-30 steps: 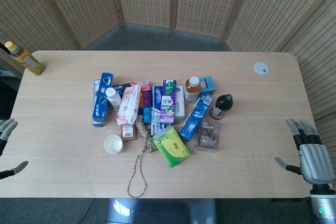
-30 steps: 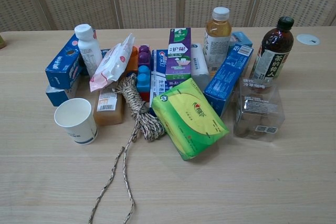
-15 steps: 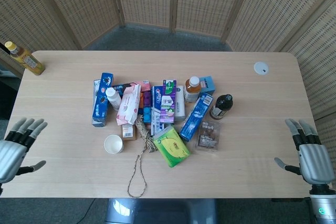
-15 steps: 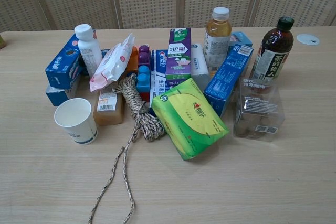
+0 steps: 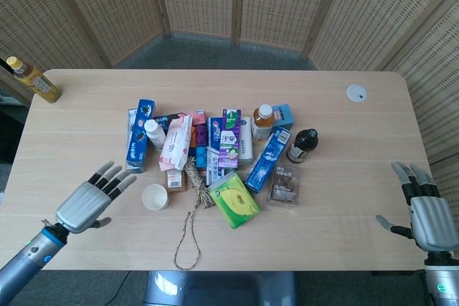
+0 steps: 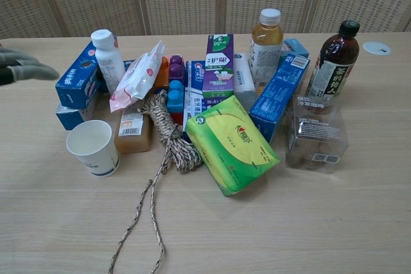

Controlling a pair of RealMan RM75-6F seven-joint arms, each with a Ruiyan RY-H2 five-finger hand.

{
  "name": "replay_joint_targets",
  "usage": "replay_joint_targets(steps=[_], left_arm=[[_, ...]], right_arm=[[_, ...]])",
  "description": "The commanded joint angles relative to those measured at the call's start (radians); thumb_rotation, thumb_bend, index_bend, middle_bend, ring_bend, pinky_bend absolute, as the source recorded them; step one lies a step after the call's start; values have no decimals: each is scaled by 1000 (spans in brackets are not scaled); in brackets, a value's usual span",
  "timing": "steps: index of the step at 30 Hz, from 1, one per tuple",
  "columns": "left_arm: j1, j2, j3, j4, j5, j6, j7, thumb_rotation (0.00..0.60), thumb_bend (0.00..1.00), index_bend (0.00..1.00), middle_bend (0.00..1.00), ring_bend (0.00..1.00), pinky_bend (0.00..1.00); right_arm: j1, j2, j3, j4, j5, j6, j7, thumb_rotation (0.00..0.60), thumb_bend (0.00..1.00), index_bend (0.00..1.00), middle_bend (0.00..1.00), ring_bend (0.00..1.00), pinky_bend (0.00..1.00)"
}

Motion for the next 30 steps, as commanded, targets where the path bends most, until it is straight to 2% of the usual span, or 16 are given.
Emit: replay_joint_targets(steps=[1,11,30], left_arm=[[-42,-76,-11,0,-52,-69,65,600,0,0,0,0,0],[-82,-188,-23,18,-126,-126,176,600,0,0,0,0,0],[-129,-339,-10,155,-196,-157,205,600,0,0,0,0,0]], right_arm=[[-1,2,1,1,2,1,6,600,0,0,0,0,0],[1,7,2,4,4,-4,26,600,0,0,0,0,0],[1,8,7,11,13,-8,40,600,0,0,0,0,0]])
